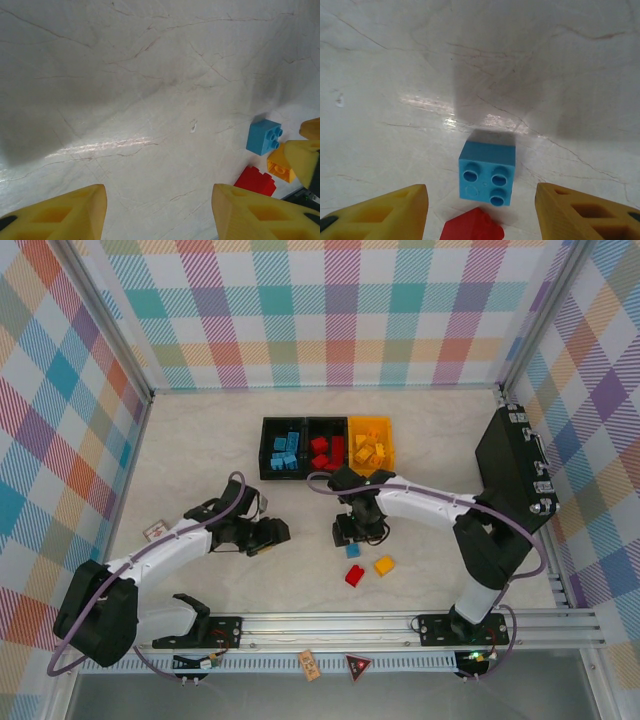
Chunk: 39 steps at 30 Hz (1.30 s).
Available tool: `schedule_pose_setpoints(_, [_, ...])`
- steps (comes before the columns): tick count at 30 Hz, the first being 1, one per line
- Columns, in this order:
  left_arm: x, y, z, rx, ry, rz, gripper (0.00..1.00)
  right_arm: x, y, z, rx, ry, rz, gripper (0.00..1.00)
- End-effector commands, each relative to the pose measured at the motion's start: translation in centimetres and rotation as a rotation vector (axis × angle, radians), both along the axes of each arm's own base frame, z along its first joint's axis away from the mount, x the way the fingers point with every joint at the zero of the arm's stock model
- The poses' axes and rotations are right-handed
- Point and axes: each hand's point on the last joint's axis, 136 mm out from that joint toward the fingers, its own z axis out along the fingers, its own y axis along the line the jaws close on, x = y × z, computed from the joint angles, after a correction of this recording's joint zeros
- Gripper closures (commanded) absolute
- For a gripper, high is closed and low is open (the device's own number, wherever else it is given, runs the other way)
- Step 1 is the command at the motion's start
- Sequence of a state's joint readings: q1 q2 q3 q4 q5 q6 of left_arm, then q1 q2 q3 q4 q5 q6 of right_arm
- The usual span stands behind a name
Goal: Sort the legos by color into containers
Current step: Pick up the lego from the bottom-center of the table.
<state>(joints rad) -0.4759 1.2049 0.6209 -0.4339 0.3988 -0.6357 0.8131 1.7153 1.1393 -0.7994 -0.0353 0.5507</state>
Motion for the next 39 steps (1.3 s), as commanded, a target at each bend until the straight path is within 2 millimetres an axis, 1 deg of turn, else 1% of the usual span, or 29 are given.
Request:
schedule_pose_setpoints(1, [-0.3,0.1,-0.3,0.006,-0.001,0.006,0.42,-1.0,0.5,-1.5,-0.006,0.051,-0.015,0.41])
schedule_pose_setpoints(4, [-0.2,0.0,-0.4,0.006,-0.003,0.01,0.42,-1.4,0.6,-2.2,-0.025,0.066,-0.003,0.42])
schedule_pose_setpoints(7, [-0.2,0.0,-0.6,0.012,-0.001,0.012,0.42,-1.4,0.5,-2.7,-0.037,0.071,0.003,0.47])
schedule_pose_setpoints(9, [-0.2,0.0,-0.7,0.016,0.0,0.011,0.42,-1.2,0.5,-2.8,-0.043,0.068,0.009,0.56])
schedule_pose_setpoints(12, [-0.2,0.1,-0.7,0.021,0.001,0.014,0.42,-0.7,0.8,-2.4,-0.042,0.051,0.014,0.68])
schedule_pose_setpoints(15, [0.0,0.2,-0.5,0.025,-0.012,0.021,0.42,-0.1,1.1,-1.5,-0.04,0.026,0.023,0.72])
schedule_pose_setpoints(17, [0.1,0.3,-0.4,0.032,-0.018,0.031,0.42,0.5,1.5,-0.7,-0.031,0.003,0.037,0.72])
schedule_pose_setpoints(21, [0.7,0.9,0.0,0.052,-0.039,0.078,0.42,2.5,3.0,1.6,0.0,-0.063,0.069,0.72])
schedule_pose_setpoints(26, [2.1,0.9,2.0,0.033,-0.103,0.123,0.42,6.0,5.4,4.5,0.073,-0.139,0.093,0.72])
schedule_pose_setpoints(28, [2.7,1.1,2.7,0.038,-0.122,0.14,0.42,7.4,6.3,5.2,0.098,-0.161,0.098,0.72])
schedule_pose_setpoints(34, [4.6,1.9,4.0,0.025,-0.148,0.202,0.42,11.8,9.9,7.9,0.205,-0.233,0.103,0.72])
schedule_pose_setpoints(39, [5.9,2.7,4.6,0.02,-0.153,0.26,0.42,15.5,12.2,9.4,0.252,-0.281,0.102,0.71])
